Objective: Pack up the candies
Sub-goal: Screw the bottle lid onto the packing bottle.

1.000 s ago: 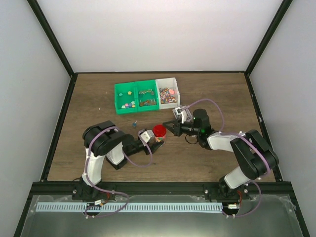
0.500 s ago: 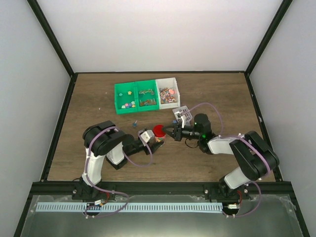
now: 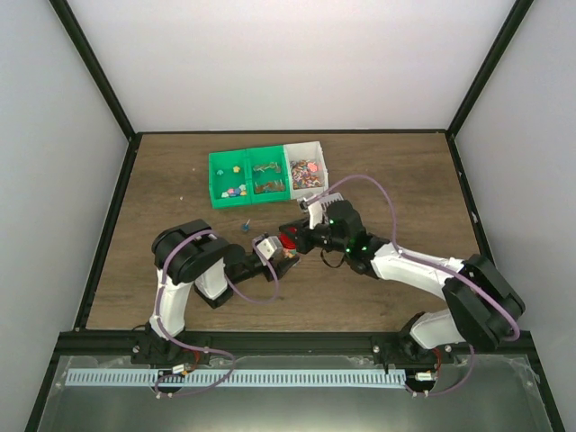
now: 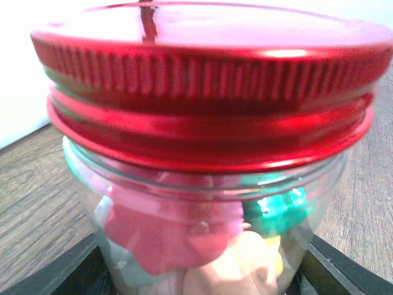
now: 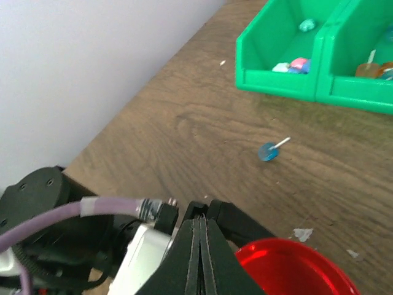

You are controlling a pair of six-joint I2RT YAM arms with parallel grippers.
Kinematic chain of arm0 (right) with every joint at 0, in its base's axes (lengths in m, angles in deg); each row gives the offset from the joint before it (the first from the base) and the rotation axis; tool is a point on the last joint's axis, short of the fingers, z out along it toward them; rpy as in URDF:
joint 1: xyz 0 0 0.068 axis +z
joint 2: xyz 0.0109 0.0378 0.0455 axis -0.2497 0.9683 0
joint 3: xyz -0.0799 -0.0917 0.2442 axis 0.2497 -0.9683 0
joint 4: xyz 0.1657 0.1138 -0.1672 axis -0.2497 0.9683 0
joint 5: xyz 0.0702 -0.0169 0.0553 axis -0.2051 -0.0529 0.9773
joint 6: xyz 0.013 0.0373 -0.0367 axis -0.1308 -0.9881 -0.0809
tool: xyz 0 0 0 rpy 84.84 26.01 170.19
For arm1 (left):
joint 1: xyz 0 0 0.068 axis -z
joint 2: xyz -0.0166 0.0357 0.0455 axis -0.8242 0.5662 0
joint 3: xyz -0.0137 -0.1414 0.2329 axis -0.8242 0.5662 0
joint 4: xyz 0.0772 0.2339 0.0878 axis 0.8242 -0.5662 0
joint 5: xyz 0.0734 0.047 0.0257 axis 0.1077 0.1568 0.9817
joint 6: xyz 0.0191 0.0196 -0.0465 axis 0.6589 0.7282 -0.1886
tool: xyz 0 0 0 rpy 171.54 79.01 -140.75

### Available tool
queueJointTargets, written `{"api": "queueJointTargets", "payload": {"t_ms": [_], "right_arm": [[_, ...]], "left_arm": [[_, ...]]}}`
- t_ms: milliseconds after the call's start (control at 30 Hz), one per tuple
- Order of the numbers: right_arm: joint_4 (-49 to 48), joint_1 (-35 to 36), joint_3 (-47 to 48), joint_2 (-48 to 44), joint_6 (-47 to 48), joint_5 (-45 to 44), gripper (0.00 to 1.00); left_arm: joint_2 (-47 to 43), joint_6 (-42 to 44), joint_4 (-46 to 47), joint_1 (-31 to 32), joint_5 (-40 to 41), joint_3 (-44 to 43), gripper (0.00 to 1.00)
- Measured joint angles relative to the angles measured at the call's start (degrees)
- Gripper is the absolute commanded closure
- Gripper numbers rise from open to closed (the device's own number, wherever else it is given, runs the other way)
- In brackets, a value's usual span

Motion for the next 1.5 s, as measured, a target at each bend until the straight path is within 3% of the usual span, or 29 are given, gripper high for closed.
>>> {"api": "queueJointTargets", "payload": {"t_ms": [167, 367, 633, 900, 1500], "right_arm": [[8.41, 4.17, 4.46, 0.04, 1.95, -11.47, 0.99], [11.96, 4.98, 5.53, 2.49, 2.10, -17.64, 0.99], [12.13, 5.27, 5.40, 2.01, 2.05, -19.15, 0.99], [11.69, 5.27, 2.23, -5.88, 2.08, -18.67, 0.99], [8.31, 5.27, -1.25, -4.46, 1.44, -17.25, 0.99]], "left_arm": [[0.07, 0.07, 0.00, 0.00, 0.00, -0.02, 0.35], [0.09, 0.17, 0.02, 0.00, 0.04, -0.02, 0.35], [0.11, 0.22, 0.02, 0.00, 0.07, -0.02, 0.35], [0.11, 0.24, 0.02, 0.00, 0.04, -0.02, 0.35], [0.15, 0.26, 0.04, -0.07, -0.04, -0.02, 0.35]]}}
